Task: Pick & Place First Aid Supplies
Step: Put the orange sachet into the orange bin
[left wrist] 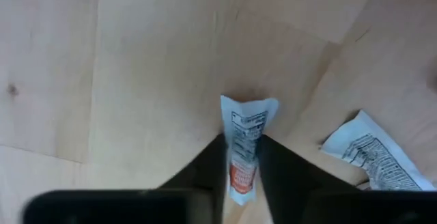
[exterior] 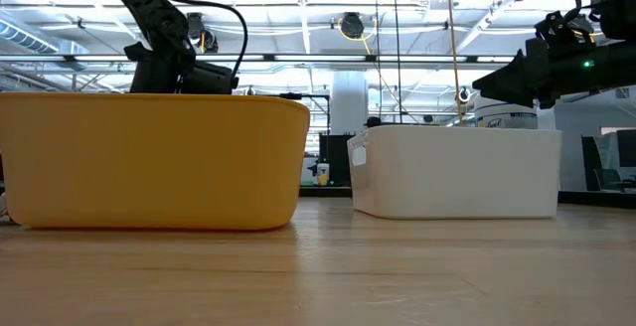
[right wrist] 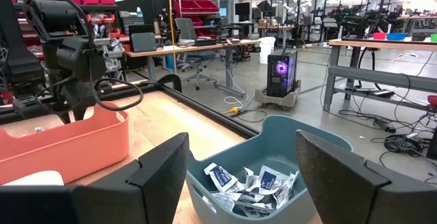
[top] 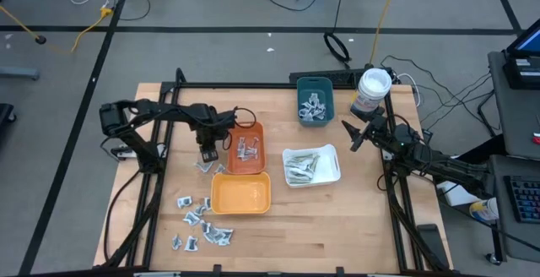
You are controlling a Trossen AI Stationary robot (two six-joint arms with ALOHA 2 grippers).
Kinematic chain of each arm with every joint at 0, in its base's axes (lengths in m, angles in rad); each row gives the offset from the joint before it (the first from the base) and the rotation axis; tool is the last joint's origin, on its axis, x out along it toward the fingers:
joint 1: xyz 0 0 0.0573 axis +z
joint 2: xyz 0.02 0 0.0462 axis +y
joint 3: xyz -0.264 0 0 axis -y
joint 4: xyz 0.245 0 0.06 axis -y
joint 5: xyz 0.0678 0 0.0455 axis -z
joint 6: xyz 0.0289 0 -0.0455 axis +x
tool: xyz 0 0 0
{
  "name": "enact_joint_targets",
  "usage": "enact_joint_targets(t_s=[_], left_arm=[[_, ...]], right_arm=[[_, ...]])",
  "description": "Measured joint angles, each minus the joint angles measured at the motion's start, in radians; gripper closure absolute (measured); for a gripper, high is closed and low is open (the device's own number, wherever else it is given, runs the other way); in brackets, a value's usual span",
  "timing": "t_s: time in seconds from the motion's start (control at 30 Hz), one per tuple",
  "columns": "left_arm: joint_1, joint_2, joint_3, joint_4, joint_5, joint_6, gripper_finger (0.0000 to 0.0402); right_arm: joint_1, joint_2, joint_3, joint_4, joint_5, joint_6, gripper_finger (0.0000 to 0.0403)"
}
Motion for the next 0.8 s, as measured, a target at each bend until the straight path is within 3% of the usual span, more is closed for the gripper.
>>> enact_joint_targets(t_s=[0.17, 0.8], left_arm=[[0.000, -0.001, 0.001, 0.004, 0.017, -0.016, 0.0392], [-0.047, -0.199, 0.099, -0.266, 0.028, -0.076, 0.0399]], right_arm=[[0.000, 0.000, 0.000, 0.000, 0.000, 0.000, 0.0140], [0.000, 0.000, 0.000, 0.000, 0.000, 0.000, 0.0140]])
